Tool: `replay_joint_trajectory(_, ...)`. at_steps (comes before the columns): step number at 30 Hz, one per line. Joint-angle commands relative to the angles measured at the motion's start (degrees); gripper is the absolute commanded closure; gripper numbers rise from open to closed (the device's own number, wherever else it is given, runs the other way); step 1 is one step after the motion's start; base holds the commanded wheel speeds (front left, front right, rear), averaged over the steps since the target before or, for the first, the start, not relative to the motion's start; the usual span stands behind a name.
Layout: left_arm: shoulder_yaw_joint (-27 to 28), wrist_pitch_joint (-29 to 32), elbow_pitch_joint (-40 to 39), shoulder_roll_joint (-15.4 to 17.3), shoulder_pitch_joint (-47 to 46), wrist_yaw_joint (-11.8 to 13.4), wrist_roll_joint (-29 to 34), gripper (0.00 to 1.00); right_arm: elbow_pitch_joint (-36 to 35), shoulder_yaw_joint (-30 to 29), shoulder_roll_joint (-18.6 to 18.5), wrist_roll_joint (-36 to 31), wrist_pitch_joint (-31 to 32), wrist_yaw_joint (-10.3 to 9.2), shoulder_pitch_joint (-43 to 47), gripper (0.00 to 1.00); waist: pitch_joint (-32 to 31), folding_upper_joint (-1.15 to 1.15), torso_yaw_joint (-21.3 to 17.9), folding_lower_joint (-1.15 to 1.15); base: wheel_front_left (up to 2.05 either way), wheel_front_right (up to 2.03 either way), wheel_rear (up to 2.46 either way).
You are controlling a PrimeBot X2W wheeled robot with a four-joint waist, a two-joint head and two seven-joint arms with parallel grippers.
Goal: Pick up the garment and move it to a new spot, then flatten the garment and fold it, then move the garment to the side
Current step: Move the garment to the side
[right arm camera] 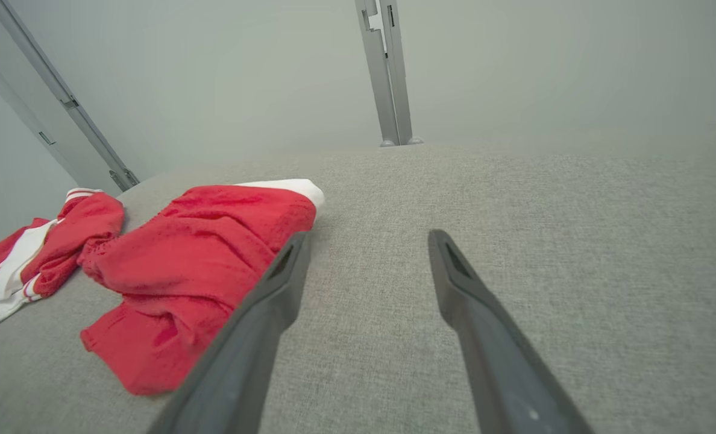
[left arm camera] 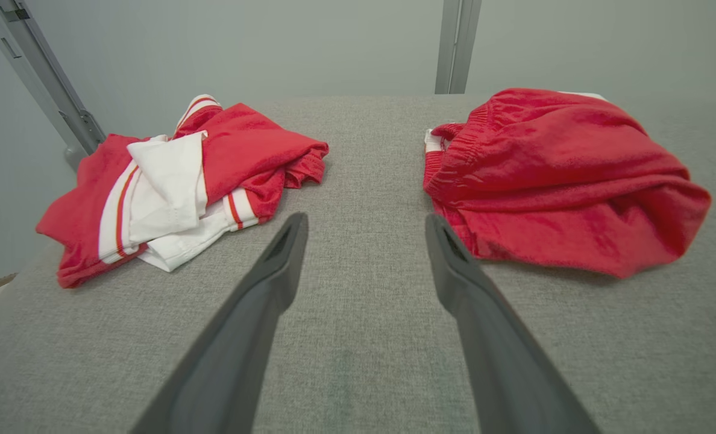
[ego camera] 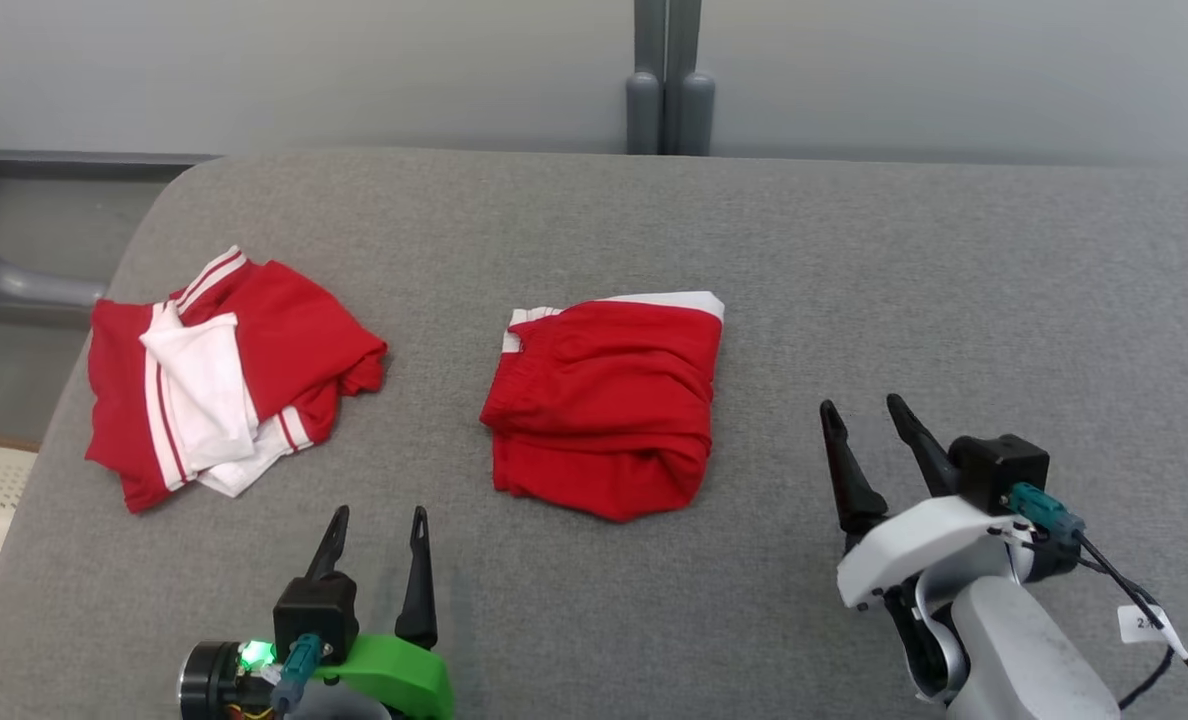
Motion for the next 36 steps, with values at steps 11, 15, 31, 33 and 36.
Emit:
replay_joint_trajectory(11, -3.8, 0.0, -0.5, 0.2, -3.5, 0.6, -2.1, 0.00, 8.1, 2.8, -0.2, 1.3, 0.0, -0.04, -9.6, 0.00, 7.2, 0.00, 12.1, 0.00, 0.00, 0.00, 0.00)
replay_joint_trajectory(15, -4.2, 0.0, -0.1, 0.2, -3.7, 0.9, -2.4, 0.00, 11.9, 2.3, -0.2, 1.5, 0.0, -0.04, -11.4, 0.00, 8.3, 0.00, 13.3, 0.00, 0.00, 0.00, 0.00)
replay_joint_trajectory(31, -4.7, 0.0, -0.7, 0.2, -5.7, 0.9, -3.2, 0.00, 16.1, 1.9, -0.2, 2.2, 0.0, -0.04, -14.8, 1.00, 9.4, 0.00, 8.8, 0.00, 0.00, 0.00, 0.00)
replay_joint_trajectory(33, -4.6, 0.0, -0.5, 0.2, -5.7, 0.7, -2.7, 0.00, 15.3, 2.1, -0.2, 2.4, 0.0, -0.05, -14.5, 1.00, 8.9, 0.00, 6.7, 0.00, 0.00, 0.00, 0.00)
replay_joint_trajectory(36, -4.3, 0.0, -0.2, 0.2, -6.1, 0.3, -2.2, 0.00, 14.7, 3.1, -0.2, 3.1, 0.0, -0.05, -13.8, 1.00, 8.1, 0.00, 3.1, 0.00, 0.00, 0.00, 0.00)
